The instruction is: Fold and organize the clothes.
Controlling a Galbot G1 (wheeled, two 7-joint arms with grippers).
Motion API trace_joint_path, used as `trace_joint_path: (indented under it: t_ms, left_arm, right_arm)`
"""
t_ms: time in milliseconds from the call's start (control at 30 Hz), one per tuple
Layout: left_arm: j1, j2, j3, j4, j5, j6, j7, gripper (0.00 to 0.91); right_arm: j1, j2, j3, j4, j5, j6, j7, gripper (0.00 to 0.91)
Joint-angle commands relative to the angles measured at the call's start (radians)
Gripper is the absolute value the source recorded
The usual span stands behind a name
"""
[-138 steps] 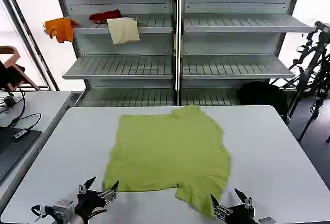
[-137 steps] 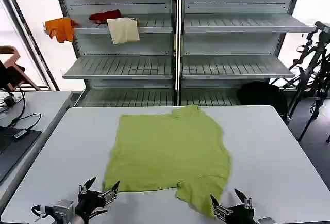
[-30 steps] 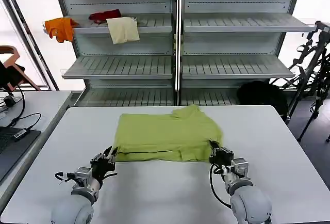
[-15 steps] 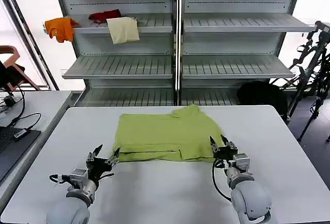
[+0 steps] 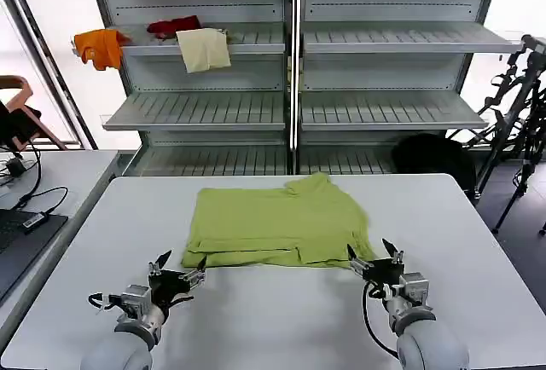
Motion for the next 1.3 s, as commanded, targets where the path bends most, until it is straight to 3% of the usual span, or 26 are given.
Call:
trace_joint_path:
  t_ms: [33, 100, 167, 300, 367, 467, 533, 633, 1000, 1300]
  left_arm:
    - [0.004, -0.001, 0.002, -0.002, -0.009, 0.022, 0.0, 0.907]
    - [0.004, -0.001, 0.002, 0.001, -0.008, 0.021, 0.0, 0.907]
    - [0.004, 0.0, 0.0, 0.004, -0.008, 0.021, 0.0, 0.907]
    - [0.001, 0.001, 0.0, 0.014, -0.006, 0.021, 0.0, 0.907]
    - [-0.001, 0.001, 0.001, 0.022, -0.004, 0.022, 0.001, 0.887]
    - [-0.004, 0.002, 0.003, 0.034, -0.004, 0.023, 0.005, 0.756]
    - [-0.008, 0.002, 0.005, 0.04, -0.007, 0.024, 0.009, 0.615]
    - [-0.02, 0.002, 0.009, 0.06, -0.011, 0.025, 0.016, 0.04]
    - [-0.028, 0.004, 0.011, 0.08, -0.036, 0.026, 0.029, 0.0]
    - [-0.028, 0.004, 0.006, 0.09, 0.011, -0.04, 0.013, 0.0]
  right_arm:
    - [-0.062, -0.006, 0.014, 0.029, 0.01, -0.002, -0.007, 0.736]
    - [-0.062, -0.004, 0.018, 0.023, 0.01, -0.002, -0.003, 0.665]
    - [-0.058, -0.003, 0.02, 0.016, 0.011, -0.001, 0.001, 0.534]
    - [-0.053, -0.001, 0.019, 0.005, 0.009, 0.0, 0.002, 0.05]
    - [-0.053, 0.001, 0.016, 0.001, 0.005, 0.0, 0.001, 0.0]
    - [-0.054, 0.002, 0.011, -0.003, 0.002, 0.0, 0.0, 0.0]
    - [-0.054, 0.003, 0.01, -0.004, 0.0, -0.001, -0.001, 0.0]
    - [-0.051, 0.002, 0.006, -0.005, -0.005, -0.001, -0.004, 0.0]
    - [-0.046, 0.001, 0.006, 0.002, -0.008, 0.0, -0.007, 0.0]
    - [-0.049, -0.002, 0.008, 0.011, -0.008, 0.001, -0.015, 0.0]
